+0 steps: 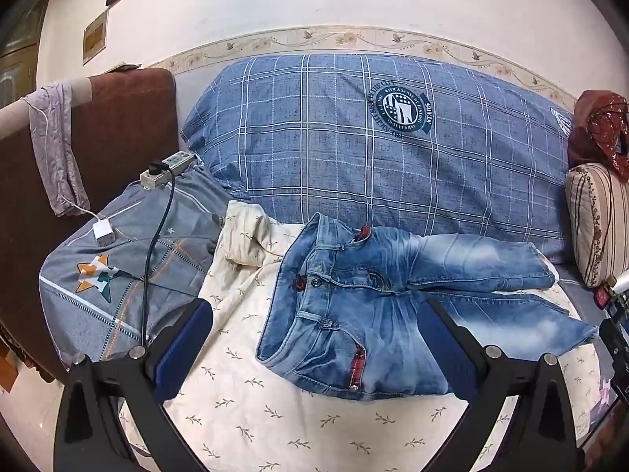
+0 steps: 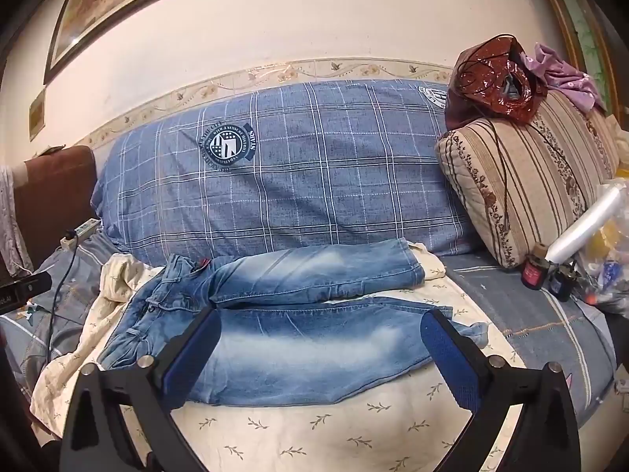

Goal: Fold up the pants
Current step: 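Move both tools toward the light-blue jeans lying on the bed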

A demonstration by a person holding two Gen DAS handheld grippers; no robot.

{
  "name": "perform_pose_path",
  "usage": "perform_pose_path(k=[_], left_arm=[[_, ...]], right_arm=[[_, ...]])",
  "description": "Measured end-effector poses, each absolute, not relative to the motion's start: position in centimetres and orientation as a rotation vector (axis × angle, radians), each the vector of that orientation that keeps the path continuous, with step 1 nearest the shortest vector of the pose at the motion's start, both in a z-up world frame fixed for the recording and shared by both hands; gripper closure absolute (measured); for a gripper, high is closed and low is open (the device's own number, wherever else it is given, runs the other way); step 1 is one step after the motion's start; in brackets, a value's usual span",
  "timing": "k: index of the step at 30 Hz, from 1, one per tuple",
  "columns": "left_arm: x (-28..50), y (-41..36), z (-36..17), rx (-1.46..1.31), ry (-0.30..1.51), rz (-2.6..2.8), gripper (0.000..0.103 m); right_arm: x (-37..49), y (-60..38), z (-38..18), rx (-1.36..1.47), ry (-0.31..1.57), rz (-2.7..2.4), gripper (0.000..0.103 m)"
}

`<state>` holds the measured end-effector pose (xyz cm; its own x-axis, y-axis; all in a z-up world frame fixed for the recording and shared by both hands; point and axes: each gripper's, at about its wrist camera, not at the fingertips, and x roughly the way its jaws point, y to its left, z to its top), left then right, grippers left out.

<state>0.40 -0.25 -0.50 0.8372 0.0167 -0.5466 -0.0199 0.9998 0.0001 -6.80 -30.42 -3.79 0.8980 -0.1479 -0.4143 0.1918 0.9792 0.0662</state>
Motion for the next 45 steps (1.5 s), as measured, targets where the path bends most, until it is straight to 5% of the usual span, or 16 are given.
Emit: perform_pose_path(k=[45], left_arm=[[1.1, -0.8, -1.5, 0.016, 0.604, -0.01, 0.0]], right_arm=[[-6.5, -30.7, -4.5, 0.127, 0.438, -0.188, 0.0]])
